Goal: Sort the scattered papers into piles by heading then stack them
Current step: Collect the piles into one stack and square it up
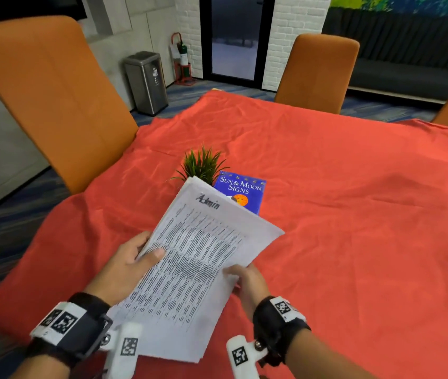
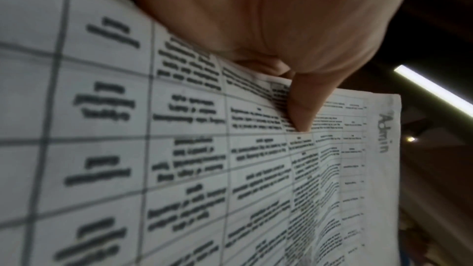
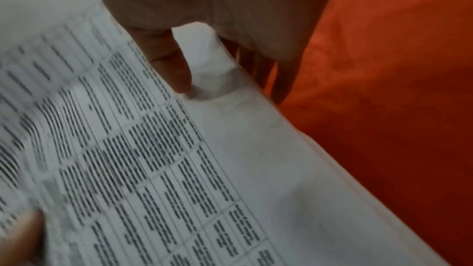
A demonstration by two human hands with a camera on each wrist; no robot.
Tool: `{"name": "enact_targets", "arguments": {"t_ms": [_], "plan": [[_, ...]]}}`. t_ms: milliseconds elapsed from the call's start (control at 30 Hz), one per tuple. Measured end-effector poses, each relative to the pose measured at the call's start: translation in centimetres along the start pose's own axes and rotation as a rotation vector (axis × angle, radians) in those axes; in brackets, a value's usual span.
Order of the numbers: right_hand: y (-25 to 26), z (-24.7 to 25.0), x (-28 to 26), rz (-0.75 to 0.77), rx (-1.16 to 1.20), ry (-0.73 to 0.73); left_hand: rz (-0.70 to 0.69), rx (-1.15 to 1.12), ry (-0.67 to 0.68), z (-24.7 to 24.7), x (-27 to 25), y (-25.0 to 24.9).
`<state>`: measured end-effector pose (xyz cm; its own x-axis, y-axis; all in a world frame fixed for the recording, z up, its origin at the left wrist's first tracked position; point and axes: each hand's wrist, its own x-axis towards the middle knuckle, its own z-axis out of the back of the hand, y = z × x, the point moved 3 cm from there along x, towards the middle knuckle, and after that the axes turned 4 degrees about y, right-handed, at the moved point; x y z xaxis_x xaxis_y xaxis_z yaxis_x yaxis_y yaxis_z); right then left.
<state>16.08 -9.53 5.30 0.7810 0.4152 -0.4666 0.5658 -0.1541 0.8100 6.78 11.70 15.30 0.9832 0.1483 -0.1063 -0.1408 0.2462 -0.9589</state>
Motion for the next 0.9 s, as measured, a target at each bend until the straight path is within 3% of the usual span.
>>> {"name": "enact_targets", "arguments": {"t_ms": [100, 267, 400, 533, 767, 900], "plan": [[4.6, 2.3, -1.7, 0.183, 0.080, 0.023, -0.099, -0.074, -0.055, -1.7, 1.2, -2.4], [11.6, 7.4, -6.4, 0.586, -0.114, -0.167, -0.204, -0.137, -0.183, -10.1, 4.4, -3.7], [13.1, 11.1, -9.9, 0.761, -0.231, -0.336, -0.238, -0.212, -0.249, -18.3, 5.6, -4.5], [13.7, 14.5, -14.0, 0.950, -0.173, -0.422, -0.349, -0.331, -0.236, -22.8, 4.6, -7.2], [11.8, 19.3, -16.8, 0.923, -0.224, -0.496, -0.401, -0.279, -0.155, -25.5, 3.3, -6.9], [12.8, 19.4, -17.3, 0.954, -0.190, -0.448, -0.397, -0.286, -0.178, -25.8, 3.2, -7.5]]}}
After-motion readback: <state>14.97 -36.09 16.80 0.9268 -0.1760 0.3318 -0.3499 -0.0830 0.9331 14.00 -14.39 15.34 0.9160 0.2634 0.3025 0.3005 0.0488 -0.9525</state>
